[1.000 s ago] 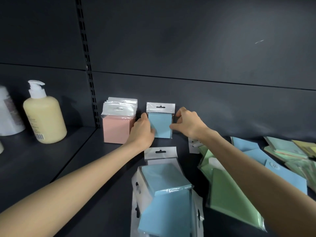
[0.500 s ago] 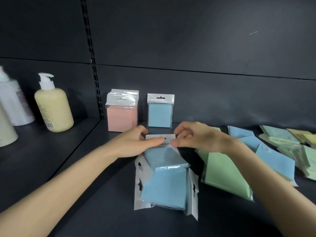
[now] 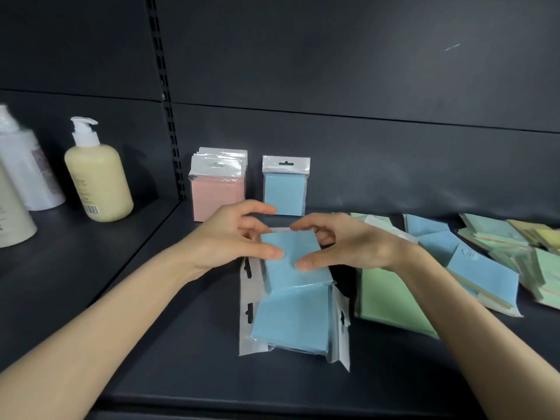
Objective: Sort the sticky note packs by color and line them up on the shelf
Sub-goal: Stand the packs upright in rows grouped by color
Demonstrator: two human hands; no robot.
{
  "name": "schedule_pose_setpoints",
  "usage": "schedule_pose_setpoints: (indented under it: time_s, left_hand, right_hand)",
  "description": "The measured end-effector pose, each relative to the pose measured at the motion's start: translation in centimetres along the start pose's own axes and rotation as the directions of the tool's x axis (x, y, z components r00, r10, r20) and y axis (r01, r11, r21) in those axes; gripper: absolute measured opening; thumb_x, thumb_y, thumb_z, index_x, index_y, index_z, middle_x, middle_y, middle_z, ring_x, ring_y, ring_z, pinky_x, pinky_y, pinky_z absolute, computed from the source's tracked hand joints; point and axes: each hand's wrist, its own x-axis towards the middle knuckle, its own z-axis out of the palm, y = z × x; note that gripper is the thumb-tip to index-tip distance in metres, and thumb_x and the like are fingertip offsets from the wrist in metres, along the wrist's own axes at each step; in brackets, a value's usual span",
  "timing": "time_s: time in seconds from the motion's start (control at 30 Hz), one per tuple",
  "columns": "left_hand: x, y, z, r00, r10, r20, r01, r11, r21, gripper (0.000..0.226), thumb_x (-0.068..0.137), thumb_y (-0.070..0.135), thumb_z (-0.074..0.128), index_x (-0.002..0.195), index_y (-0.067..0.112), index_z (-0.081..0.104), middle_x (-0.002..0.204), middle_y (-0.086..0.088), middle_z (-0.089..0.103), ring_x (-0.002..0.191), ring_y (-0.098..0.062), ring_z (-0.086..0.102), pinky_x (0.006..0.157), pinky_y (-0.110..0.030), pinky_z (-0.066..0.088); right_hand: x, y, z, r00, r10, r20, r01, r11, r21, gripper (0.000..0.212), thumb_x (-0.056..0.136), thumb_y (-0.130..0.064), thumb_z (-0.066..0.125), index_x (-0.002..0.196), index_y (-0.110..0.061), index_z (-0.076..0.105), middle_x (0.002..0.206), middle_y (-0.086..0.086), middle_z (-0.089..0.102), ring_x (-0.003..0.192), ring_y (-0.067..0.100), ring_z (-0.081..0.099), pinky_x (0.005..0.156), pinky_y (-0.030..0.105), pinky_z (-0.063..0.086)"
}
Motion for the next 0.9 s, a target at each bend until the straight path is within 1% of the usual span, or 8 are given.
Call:
schedule_pose_setpoints:
  time_s: [0.07,0.17,0.23,0.33,0.43,0.57,0.77,0.9]
  left_hand:
    - [0.2,-0.3,0.3,0.996,0.053,-0.068,-0.058,0.996,-0.071,0.069,0.06,0.024,0.088,0.12,0.032,0.056,0.103,0.006,0.071,0.107,-0.015,0.061,0.095,-0.025,0.045]
    - [0.3,-0.6,0.9,0.99,0.018,-0.142,-0.026,0.998,-0.055,0.077,0.064,0.032,0.085,0.131,0.027,0.048,0.121,0.01,0.059,0.115,-0.008,0.055,0.094,-0.021,0.043]
    - [0.4,-1.0,1.3,0.992,-0.053,-0.113,0.058,0.997,0.049,0.093,0.062,0.044,0.081,0.141,0.024,0.035,0.132,0.01,0.049,0.119,-0.006,0.048,0.096,-0.021,0.038]
    - [0.5,-1.4,2.0,0.994,-0.099,-0.045,0.107,0.964,0.242,0.103,0.064,0.05,0.08,0.146,0.019,0.025,0.133,0.011,0.043,0.119,-0.005,0.042,0.097,-0.023,0.034]
    - [0.8,-1.4,2.4,0.995,-0.077,-0.069,0.094,0.952,0.292,0.098,0.066,0.04,0.082,0.144,0.019,0.028,0.126,0.009,0.049,0.117,-0.009,0.047,0.093,-0.023,0.036]
    - [1.1,-1.5,2.4,0.992,-0.06,-0.112,0.082,0.974,0.21,0.089,0.061,0.026,0.087,0.136,0.021,0.04,0.11,0.004,0.056,0.103,-0.012,0.055,0.089,-0.026,0.045]
    - [1.0,-1.2,1.6,0.975,-0.021,-0.222,0.031,0.999,0.042,0.076,0.06,0.008,0.087,0.123,0.026,0.049,0.106,0.005,0.059,0.09,-0.013,0.063,0.08,-0.024,0.052]
    - [1.2,-1.7,0.9,0.955,-0.091,-0.283,0.027,0.975,-0.219,0.058,0.06,0.006,0.087,0.113,0.012,0.064,0.105,-0.004,0.069,0.096,-0.019,0.067,0.092,-0.034,0.052]
  right_hand:
    - [0.0,0.0,-0.4,0.995,-0.029,-0.096,0.038,0.995,0.097,0.036,0.075,-0.013,0.078,0.107,-0.014,0.06,0.068,-0.02,0.064,0.052,0.001,0.051,0.057,0.009,0.041]
    - [0.1,0.6,-0.9,0.97,0.014,-0.242,0.053,0.962,0.268,0.027,0.075,-0.004,0.076,0.09,-0.011,0.055,0.084,0.0,0.067,0.055,0.008,0.057,0.056,0.022,0.051]
    - [0.3,1.1,-1.1,0.932,0.071,-0.354,0.047,0.948,0.314,0.029,0.076,-0.005,0.075,0.085,-0.014,0.049,0.083,0.003,0.063,0.046,0.003,0.057,0.048,0.02,0.05]
    - [0.4,1.8,-1.2,0.894,0.135,-0.428,0.028,0.935,0.353,0.03,0.078,-0.004,0.074,0.093,-0.012,0.049,0.091,0.005,0.063,0.045,-0.001,0.057,0.045,0.016,0.047]
    - [0.7,2.3,-1.0,0.896,0.133,-0.423,0.011,0.946,0.323,0.036,0.078,-0.003,0.073,0.106,-0.011,0.053,0.098,0.005,0.065,0.068,0.009,0.066,0.051,0.021,0.052]
    - [0.9,2.6,-0.7,0.898,0.128,-0.42,-0.003,0.959,0.284,0.026,0.078,-0.003,0.072,0.096,-0.015,0.059,0.1,0.007,0.068,0.093,0.023,0.067,0.07,0.04,0.059]
    - [0.6,2.0,-0.8,0.889,0.102,-0.447,0.05,0.948,0.315,0.031,0.079,-0.004,0.072,0.104,-0.007,0.053,0.1,0.008,0.064,0.088,0.023,0.067,0.06,0.028,0.058]
    - [0.4,1.4,-0.6,0.896,0.079,-0.438,0.111,0.913,0.392,0.031,0.081,-0.001,0.069,0.103,-0.004,0.048,0.098,0.011,0.068,0.087,0.024,0.069,0.065,0.03,0.06]
